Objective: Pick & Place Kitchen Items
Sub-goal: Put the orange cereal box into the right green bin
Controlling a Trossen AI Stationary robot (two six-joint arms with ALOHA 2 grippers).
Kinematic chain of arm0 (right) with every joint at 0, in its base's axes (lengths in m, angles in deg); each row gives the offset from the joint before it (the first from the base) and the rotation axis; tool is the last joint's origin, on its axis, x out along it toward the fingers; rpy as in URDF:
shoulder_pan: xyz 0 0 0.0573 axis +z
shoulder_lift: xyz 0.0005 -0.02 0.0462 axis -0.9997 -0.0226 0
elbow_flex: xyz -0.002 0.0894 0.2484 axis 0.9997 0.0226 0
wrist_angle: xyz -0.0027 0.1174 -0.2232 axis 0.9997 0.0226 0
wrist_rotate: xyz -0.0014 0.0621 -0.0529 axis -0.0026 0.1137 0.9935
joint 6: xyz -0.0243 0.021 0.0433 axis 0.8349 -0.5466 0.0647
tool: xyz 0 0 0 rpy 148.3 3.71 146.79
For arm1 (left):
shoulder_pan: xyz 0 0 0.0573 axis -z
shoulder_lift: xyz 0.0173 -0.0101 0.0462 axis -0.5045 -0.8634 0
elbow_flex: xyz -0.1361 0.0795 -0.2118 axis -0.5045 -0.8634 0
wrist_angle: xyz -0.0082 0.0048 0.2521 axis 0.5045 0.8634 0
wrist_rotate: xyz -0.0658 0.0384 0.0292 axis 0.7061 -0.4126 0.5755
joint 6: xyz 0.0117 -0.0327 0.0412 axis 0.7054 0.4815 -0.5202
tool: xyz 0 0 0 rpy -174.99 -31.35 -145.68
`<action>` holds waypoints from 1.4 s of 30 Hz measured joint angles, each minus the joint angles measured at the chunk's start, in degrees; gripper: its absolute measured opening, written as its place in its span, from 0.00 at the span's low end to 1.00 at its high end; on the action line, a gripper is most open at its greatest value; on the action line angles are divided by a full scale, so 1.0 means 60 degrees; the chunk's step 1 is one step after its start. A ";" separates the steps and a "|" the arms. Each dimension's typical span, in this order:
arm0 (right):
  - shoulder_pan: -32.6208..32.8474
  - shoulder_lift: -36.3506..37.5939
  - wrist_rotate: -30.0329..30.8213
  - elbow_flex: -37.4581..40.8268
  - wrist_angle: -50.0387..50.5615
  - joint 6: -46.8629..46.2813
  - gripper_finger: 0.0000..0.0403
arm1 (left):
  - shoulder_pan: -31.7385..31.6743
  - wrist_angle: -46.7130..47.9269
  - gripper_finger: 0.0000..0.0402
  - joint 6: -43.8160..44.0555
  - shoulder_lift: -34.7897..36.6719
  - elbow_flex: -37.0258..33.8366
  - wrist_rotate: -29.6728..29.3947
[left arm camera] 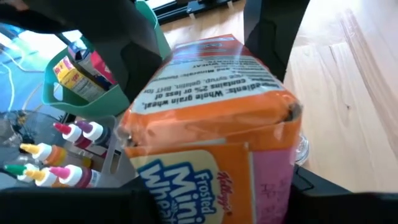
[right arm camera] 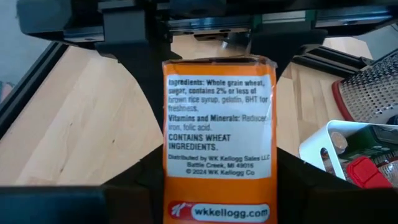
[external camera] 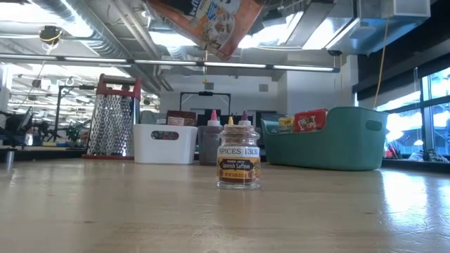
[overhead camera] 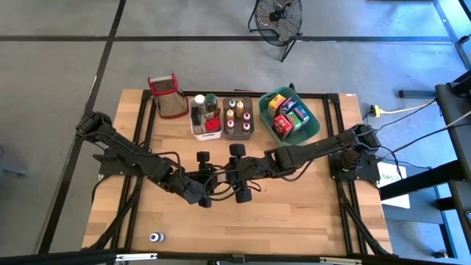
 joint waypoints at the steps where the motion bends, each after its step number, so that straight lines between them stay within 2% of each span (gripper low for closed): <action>1: -0.0001 0.0000 0.0013 0.0000 0.0000 0.0000 0.45 | -0.0008 0.0027 0.35 0.0126 0.0000 0.0000 -0.0001; 7: -0.0011 0.0000 0.0025 0.0000 0.0036 0.0007 0.42 | -0.0047 0.0154 0.39 0.0156 0.0004 0.0000 0.0074; 17: 0.0046 0.0009 0.0034 -0.0041 0.0417 -0.0116 0.41 | -0.0052 0.0187 0.58 -0.0366 -0.0005 0.0000 0.0340; 21: 0.0277 0.0021 0.0029 -0.0001 0.1941 -0.0646 0.41 | -0.0047 0.0529 0.64 -0.0376 0.0022 0.0004 0.0115; 26: 0.0673 0.0033 0.0245 -0.0098 0.2957 -0.1580 0.41 | -0.0055 0.0750 0.66 -0.0276 0.0011 0.0004 -0.0277; 31: 0.1124 0.0230 0.1282 -0.0091 0.4155 -0.2609 0.41 | -0.0037 0.0980 0.66 0.0060 0.0011 0.0004 -0.0213; 35: 0.1501 0.0718 0.2729 -0.0091 0.5716 -0.3906 0.41 | -0.0055 0.1260 0.65 0.0491 0.0011 0.0004 -0.0211; 39: 0.1935 0.1449 0.4564 -0.0091 0.8097 -0.5949 0.41 | -0.0047 0.1672 0.65 0.0980 0.0011 0.0004 -0.0105; 42: 0.2338 0.2098 0.5462 -0.0091 1.0228 -0.8047 0.41 | -0.0051 0.2053 0.65 0.1308 0.0011 0.0004 0.0055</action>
